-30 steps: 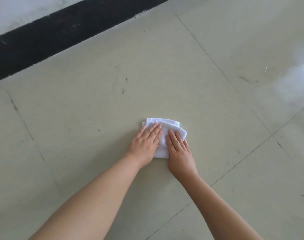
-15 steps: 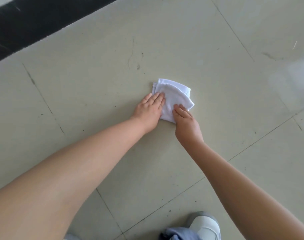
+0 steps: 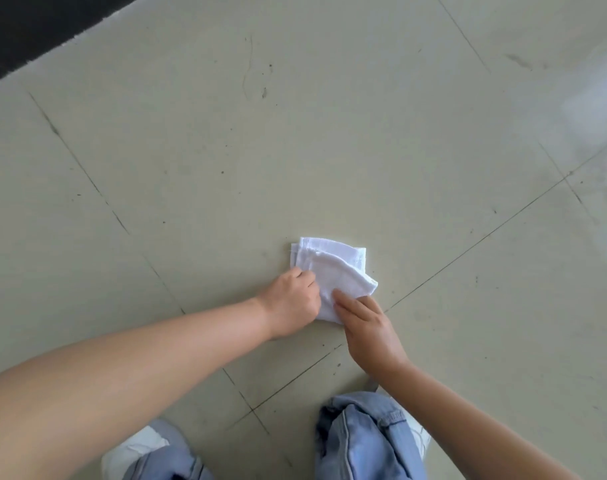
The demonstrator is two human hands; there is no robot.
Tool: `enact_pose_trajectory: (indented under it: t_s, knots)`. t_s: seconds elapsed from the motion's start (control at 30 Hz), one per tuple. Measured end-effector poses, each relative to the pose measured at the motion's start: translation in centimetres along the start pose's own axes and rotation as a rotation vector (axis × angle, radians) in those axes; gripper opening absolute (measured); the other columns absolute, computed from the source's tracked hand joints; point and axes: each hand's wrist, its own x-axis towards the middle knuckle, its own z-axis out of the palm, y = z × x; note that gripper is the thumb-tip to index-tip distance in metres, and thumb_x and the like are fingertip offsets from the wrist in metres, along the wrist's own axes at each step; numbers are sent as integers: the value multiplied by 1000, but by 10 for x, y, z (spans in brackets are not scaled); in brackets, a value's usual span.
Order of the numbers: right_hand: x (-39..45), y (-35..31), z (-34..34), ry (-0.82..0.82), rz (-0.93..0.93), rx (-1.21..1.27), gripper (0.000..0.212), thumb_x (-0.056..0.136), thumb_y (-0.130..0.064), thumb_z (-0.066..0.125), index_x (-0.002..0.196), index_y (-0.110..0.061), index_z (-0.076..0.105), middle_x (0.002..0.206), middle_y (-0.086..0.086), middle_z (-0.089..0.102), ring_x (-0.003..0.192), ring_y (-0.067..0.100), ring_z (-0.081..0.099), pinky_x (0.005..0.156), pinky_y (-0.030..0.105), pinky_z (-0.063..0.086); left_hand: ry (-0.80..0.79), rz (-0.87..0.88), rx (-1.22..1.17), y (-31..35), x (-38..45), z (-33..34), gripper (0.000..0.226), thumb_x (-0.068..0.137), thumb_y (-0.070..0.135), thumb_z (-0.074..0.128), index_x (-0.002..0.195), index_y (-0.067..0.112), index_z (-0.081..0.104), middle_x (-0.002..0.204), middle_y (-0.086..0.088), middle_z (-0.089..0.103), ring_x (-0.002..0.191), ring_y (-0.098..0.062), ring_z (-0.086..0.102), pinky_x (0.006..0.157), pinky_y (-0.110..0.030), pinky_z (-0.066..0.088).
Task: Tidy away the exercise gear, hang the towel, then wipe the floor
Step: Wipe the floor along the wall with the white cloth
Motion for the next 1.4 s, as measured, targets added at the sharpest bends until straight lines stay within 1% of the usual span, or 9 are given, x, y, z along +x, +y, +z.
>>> enact_pose_trajectory:
  t_s: [0.2, 0.3, 0.57, 0.7, 0.83, 1.0, 1.17, 1.3, 1.4]
  knots:
    - [32, 10, -2, 78, -92, 12, 24, 78, 2, 48, 69, 3, 71, 92, 16, 74, 95, 22, 48, 89, 28, 41, 62, -35, 46, -12, 2, 9, 33, 66, 0, 41, 46, 13, 63, 47, -1, 58, 61, -18, 60, 63, -25, 36]
    - [75, 7, -6, 106, -54, 60, 29, 78, -3, 44, 69, 6, 70, 88, 20, 73, 91, 29, 59, 85, 27, 40, 16, -165, 39, -27, 7, 11, 31, 73, 8, 44, 63, 10, 73, 66, -5, 71, 84, -23, 69, 76, -29, 39]
    - [121, -12, -8, 56, 0, 99, 22, 56, 12, 53, 66, 4, 71, 68, 20, 70, 60, 40, 64, 57, 37, 54, 84, -304, -6, -64, 15, -2, 30, 63, 10, 41, 42, 13, 63, 44, -2, 57, 48, -18, 64, 74, -28, 46]
    - [71, -22, 8, 13, -46, 102, 24, 66, 3, 50, 70, -1, 73, 65, 9, 67, 55, 31, 60, 57, 22, 52, 146, -159, 18, -48, -17, 2, 36, 66, 5, 42, 35, 15, 58, 39, 0, 53, 42, -15, 59, 76, -30, 49]
    - [18, -34, 23, -168, -126, 89, 21, 58, 10, 60, 70, -4, 72, 67, 5, 64, 63, 20, 53, 46, 24, 51, 200, -124, 0, -18, -63, 15, 35, 69, 1, 44, 37, 14, 53, 41, 1, 51, 43, -15, 56, 68, -24, 37]
    - [47, -39, 17, -159, -89, 151, 31, 74, -7, 44, 73, -2, 74, 68, 9, 65, 71, 17, 49, 55, 22, 48, 197, -279, -64, -24, -68, 18, 31, 68, 1, 46, 40, 13, 54, 45, -3, 53, 47, -18, 57, 66, -25, 35]
    - [151, -52, 18, -202, -50, 12, 29, 91, -1, 44, 112, -2, 65, 122, 15, 55, 111, 24, 48, 95, 28, 39, 144, -712, -154, -91, -61, 15, 33, 76, 18, 43, 69, 3, 71, 82, -11, 73, 81, -25, 70, 71, -26, 49]
    - [224, -72, 25, -229, -18, -11, 41, 93, -4, 40, 132, -11, 52, 138, 4, 40, 98, 12, 41, 75, -1, 37, 96, -1009, -298, -160, -53, -1, 43, 81, 22, 37, 103, 0, 67, 126, -9, 60, 123, -22, 51, 91, -31, 43]
    - [234, -85, 18, -303, -1, -65, 42, 91, -1, 41, 130, -9, 53, 144, 5, 40, 122, 19, 43, 98, 22, 37, 68, -957, -274, -181, -55, -2, 39, 89, 14, 34, 103, -3, 66, 126, -14, 59, 125, -24, 48, 95, -30, 39]
